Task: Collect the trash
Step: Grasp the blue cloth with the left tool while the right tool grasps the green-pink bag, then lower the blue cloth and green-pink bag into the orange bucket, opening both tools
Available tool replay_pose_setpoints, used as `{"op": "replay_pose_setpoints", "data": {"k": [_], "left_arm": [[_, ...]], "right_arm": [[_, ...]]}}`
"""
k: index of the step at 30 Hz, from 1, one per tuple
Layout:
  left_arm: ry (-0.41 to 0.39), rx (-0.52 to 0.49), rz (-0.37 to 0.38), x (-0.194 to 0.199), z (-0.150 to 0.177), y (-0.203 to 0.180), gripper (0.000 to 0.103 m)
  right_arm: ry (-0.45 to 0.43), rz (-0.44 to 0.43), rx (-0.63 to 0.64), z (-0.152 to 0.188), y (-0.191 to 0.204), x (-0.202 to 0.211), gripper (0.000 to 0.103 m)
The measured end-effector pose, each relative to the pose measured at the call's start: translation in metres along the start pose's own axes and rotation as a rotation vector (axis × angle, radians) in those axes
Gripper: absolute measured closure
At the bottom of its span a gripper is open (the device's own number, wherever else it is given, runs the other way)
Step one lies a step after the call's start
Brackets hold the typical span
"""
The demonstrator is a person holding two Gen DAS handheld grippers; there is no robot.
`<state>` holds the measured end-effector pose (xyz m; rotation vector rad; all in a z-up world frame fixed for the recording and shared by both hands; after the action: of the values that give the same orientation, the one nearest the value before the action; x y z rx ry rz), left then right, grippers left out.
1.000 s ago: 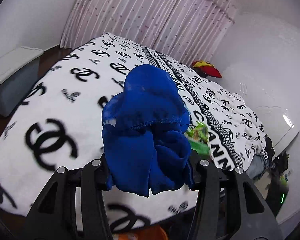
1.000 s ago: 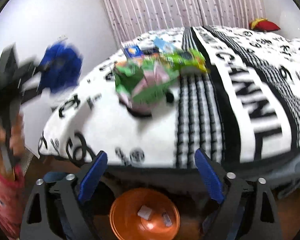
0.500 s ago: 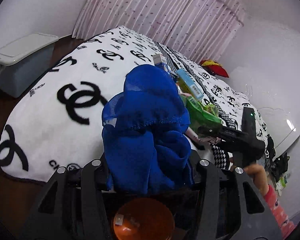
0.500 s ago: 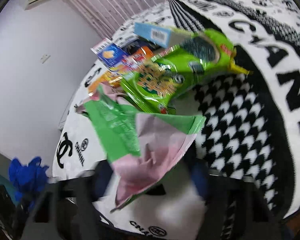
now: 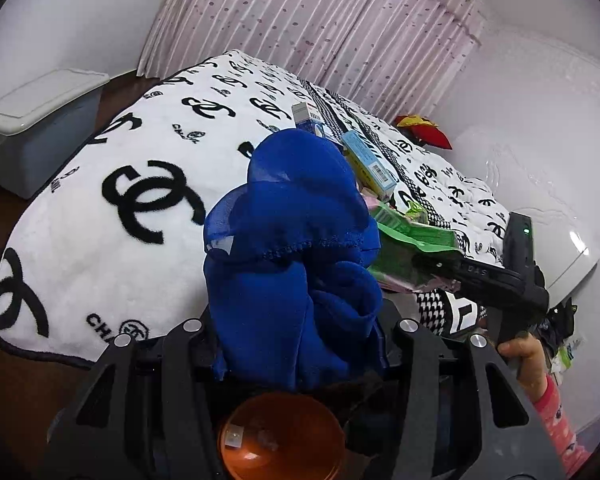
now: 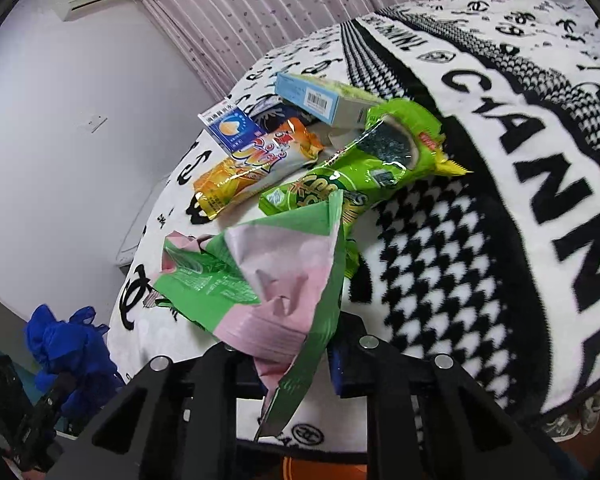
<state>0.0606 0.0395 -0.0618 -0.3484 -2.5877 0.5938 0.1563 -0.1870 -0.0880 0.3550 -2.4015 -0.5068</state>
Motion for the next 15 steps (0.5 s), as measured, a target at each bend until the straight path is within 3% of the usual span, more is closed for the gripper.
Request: {"op": "replay_pose_setpoints", "data": {"k": [10, 15], "left_arm": [[0.026, -0.065, 0.022, 0.009, 0.009, -0.018, 0.054], [0.079, -0.131, 0.045, 0.017, 0.029, -0.031, 0.054]], "right_arm": [[-0.074, -0.02, 0.06, -0.005, -0.001, 0.064, 0.082], [-0.08, -0.005, 0.126, 0.016, -0.003, 0.098, 0.082]]}}
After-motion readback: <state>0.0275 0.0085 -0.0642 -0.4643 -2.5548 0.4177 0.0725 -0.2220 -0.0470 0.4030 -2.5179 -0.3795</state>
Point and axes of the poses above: each gripper's, at about its wrist camera, not at the fingertips, and x roughly against the way its jaws point, y to its left, z to its underside, the point moved 8 cm from there along -x, roughly the way its jaws point, and after that the axes turned 13 degrees about -y, right-handed, at the moved point
